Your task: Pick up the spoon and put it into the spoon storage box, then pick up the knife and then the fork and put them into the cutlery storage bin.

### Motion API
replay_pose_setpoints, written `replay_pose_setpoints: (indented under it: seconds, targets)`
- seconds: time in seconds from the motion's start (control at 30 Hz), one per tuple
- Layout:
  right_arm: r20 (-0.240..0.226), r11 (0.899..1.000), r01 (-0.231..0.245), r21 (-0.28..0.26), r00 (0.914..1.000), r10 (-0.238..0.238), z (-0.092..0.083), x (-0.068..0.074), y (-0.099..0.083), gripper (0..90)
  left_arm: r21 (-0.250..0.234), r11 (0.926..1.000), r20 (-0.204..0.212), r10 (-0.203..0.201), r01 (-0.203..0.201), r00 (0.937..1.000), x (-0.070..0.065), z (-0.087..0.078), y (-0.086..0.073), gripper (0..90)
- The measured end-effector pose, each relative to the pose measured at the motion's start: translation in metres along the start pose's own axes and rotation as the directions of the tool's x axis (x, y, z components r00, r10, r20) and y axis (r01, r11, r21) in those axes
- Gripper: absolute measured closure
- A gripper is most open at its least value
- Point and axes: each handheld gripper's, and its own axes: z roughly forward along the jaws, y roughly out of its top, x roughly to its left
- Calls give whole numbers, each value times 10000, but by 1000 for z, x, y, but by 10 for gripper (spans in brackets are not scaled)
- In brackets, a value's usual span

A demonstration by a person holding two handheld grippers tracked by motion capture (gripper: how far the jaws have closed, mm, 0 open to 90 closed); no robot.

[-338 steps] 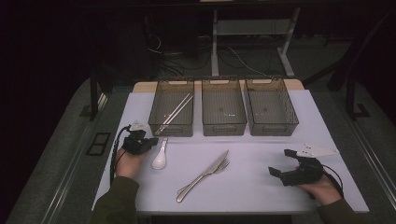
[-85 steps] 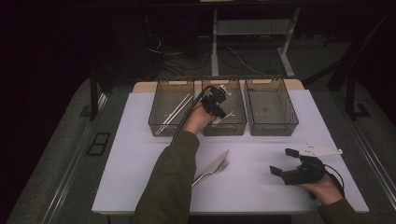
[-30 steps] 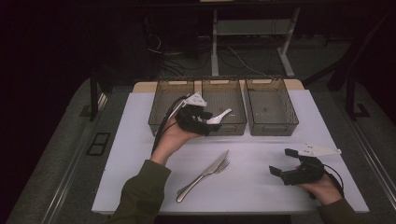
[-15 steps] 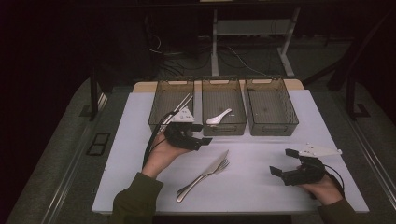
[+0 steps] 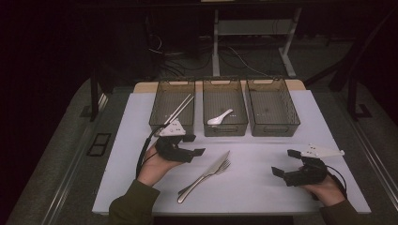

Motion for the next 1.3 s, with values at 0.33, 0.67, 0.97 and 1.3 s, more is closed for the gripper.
replay_pose_setpoints:
  seconds: [0.33,0.67,0.97,1.3]
  targets:
    - [6,10000,-1,3,10000,1,0,0,0,20,-89,10000,-107,14,-15,9999,-7,-6,-19,341]
    - [10,10000,43,33,10000,-43,2,-1,1,20,144,9998,-61,-160,160,9999,-20,-3,-41,355]
    - [-26,10000,86,41,10000,-86,2,0,1,20,733,9972,355,-139,113,9993,-32,11,-50,386]
    - [-28,9999,117,56,9999,-116,3,0,1,20,1702,9854,634,-140,31,9979,-37,28,-60,450]
